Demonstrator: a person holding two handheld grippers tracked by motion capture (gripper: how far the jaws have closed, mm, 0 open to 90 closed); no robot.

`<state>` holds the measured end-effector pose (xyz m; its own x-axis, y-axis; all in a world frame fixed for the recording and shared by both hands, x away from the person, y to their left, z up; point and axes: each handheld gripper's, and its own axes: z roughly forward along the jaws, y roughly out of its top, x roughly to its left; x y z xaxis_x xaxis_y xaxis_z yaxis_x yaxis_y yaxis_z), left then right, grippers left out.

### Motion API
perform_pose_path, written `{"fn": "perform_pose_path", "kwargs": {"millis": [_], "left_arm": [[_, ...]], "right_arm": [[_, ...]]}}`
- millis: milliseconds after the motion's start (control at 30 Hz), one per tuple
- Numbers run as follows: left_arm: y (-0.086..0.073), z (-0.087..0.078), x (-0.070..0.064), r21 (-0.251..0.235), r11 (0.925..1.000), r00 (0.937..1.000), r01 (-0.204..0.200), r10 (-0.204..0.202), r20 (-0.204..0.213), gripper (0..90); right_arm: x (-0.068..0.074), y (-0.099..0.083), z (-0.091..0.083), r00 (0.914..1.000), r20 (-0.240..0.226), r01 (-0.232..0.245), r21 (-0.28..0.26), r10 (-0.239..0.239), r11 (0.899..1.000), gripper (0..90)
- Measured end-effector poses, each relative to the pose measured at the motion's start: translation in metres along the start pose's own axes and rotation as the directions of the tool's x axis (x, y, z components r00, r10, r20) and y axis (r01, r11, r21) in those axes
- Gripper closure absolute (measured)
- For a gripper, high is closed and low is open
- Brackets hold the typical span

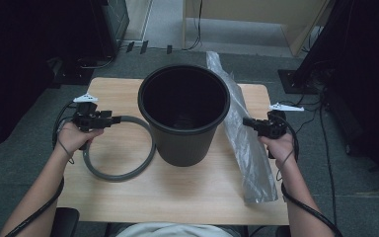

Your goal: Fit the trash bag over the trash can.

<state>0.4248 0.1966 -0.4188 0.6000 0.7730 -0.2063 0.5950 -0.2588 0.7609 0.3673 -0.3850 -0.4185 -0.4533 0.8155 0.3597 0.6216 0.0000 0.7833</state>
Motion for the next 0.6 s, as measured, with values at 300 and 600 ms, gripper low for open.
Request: {"fn": "perform_pose_path", "kwargs": {"millis": [300, 600], "left_arm": [[0.01, -0.001, -0.006, -0.009, 0.9999, 0.9999, -0.007, 0.007, 0.013, 42.3], [0.025, -0.008, -0.01, -0.017, 0.9997, 0.9995, -0.02, 0.02, 0.025, 41.9]], "right_arm": [[0.009, 0.019, -0.013, 0.9993, -0.036, 0.008, -0.038, -0.009, 0.999, 86.5], [0.02, 0.039, -0.017, 0.9988, -0.043, 0.024, -0.019, -0.025, 1.0, 86.4]]}}
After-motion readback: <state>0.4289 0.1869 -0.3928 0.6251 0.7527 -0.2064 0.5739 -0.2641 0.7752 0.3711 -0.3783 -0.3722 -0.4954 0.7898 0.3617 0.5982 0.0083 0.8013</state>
